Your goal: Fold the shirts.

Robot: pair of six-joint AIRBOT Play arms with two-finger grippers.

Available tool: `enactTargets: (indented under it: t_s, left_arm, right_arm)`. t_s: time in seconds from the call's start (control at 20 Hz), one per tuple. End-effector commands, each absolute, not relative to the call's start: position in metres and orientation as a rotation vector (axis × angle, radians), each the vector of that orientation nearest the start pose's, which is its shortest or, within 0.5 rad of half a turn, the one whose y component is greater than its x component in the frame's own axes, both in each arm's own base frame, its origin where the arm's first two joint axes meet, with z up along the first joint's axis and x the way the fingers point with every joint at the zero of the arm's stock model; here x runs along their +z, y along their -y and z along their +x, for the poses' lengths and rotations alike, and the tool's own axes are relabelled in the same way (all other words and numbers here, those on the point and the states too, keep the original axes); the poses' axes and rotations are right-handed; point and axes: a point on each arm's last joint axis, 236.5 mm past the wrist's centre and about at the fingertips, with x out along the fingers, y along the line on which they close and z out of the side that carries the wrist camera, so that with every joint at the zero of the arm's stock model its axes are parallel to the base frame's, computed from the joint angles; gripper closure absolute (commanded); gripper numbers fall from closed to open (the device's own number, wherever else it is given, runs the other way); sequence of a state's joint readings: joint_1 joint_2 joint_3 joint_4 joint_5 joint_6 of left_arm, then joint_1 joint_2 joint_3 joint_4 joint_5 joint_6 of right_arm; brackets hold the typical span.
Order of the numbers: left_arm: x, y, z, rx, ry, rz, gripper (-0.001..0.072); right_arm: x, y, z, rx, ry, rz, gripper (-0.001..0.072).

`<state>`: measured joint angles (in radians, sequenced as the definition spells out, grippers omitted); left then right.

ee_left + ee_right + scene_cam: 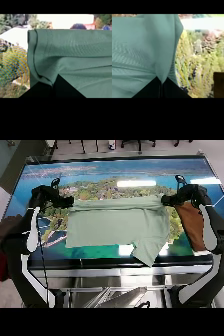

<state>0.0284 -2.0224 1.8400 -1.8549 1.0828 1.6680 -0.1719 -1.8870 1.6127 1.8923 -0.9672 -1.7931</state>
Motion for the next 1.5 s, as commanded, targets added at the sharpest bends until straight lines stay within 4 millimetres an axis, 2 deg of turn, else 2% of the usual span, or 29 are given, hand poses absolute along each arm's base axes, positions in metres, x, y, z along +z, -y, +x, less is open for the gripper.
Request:
enactTargets:
  t_s: [0.0, 0.2, 0.25, 0.3, 0.35, 0.4, 0.5, 0.6, 0.7, 0.75, 0.8, 0.9, 1.0, 1.05, 1.1, 1.2, 1.3, 1.45]
  left_arm:
    - [-0.093, 0.046, 0.561, -0.173, -1.242, -0.158, 0.0688]
    - [-0.091, 0.049, 0.556, -0.183, -1.259, -0.169, 0.0687]
    - [-0.088, 0.051, 0.553, -0.189, -1.268, -0.167, 0.0685]
    - [-0.084, 0.055, 0.549, -0.199, -1.277, -0.160, 0.0487]
    - [-0.076, 0.055, 0.548, -0.202, -1.273, -0.159, 0.0131]
    - [-0.068, 0.056, 0.545, -0.206, -1.273, -0.157, 0.0003]
    - [-0.048, 0.056, 0.534, -0.218, -1.289, -0.151, 0.0002]
    - [-0.015, 0.044, 0.519, -0.213, -1.295, -0.154, 0.0002]
    - [0.020, 0.021, 0.499, -0.191, -1.304, -0.169, 0.0003]
    - [0.032, 0.006, 0.482, -0.179, -1.335, -0.183, 0.0003]
    - [0.035, -0.007, 0.460, -0.164, -1.383, -0.210, 0.0004]
    - [0.021, -0.016, 0.410, -0.190, -1.485, -0.299, 0.0003]
    - [-0.007, -0.008, 0.369, -0.230, -1.522, -0.432, 0.0003]
    - [-0.024, -0.001, 0.352, -0.252, -1.530, -0.491, 0.0003]
    - [-0.040, 0.006, 0.338, -0.269, -1.531, -0.538, 0.0003]
    - [-0.066, 0.023, 0.319, -0.303, -1.542, -0.590, 0.0003]
    - [-0.089, 0.037, 0.303, -0.316, -1.579, -0.596, 0.0004]
    - [-0.108, 0.053, 0.296, -0.335, -1.628, -0.577, 0.0004]
  right_arm:
    - [-0.101, 0.028, 0.527, 0.094, -1.236, 0.208, 0.0697]
    - [-0.095, 0.020, 0.527, 0.110, -1.235, 0.215, 0.0694]
    - [-0.090, 0.017, 0.527, 0.118, -1.229, 0.227, 0.0608]
    - [-0.081, 0.015, 0.528, 0.124, -1.216, 0.239, 0.0393]
    - [-0.070, 0.013, 0.529, 0.124, -1.199, 0.251, 0.0304]
    - [-0.054, 0.014, 0.530, 0.110, -1.178, 0.269, 0.0304]
    - [-0.013, 0.018, 0.526, 0.100, -1.149, 0.296, 0.0304]
    - [0.030, 0.028, 0.503, 0.103, -1.161, 0.303, 0.0305]
    - [0.059, 0.045, 0.461, 0.110, -1.217, 0.300, 0.0310]
    - [0.066, 0.053, 0.436, 0.110, -1.247, 0.305, 0.0351]
    - [0.068, 0.060, 0.411, 0.108, -1.261, 0.338, 0.0352]
    - [0.063, 0.062, 0.366, 0.135, -1.229, 0.475, 0.0350]
    - [0.047, 0.062, 0.324, 0.129, -1.189, 0.653, 0.0341]
    - [0.033, 0.060, 0.304, 0.118, -1.191, 0.723, 0.0321]
    - [0.018, 0.056, 0.286, 0.109, -1.205, 0.770, 0.0260]
    - [-0.014, 0.049, 0.270, 0.051, -1.210, 0.821, 0.0242]
    - [-0.041, 0.028, 0.256, 0.060, -1.249, 0.897, 0.0242]
    - [-0.074, 0.000, 0.236, 0.087, -1.329, 0.942, 0.0242]
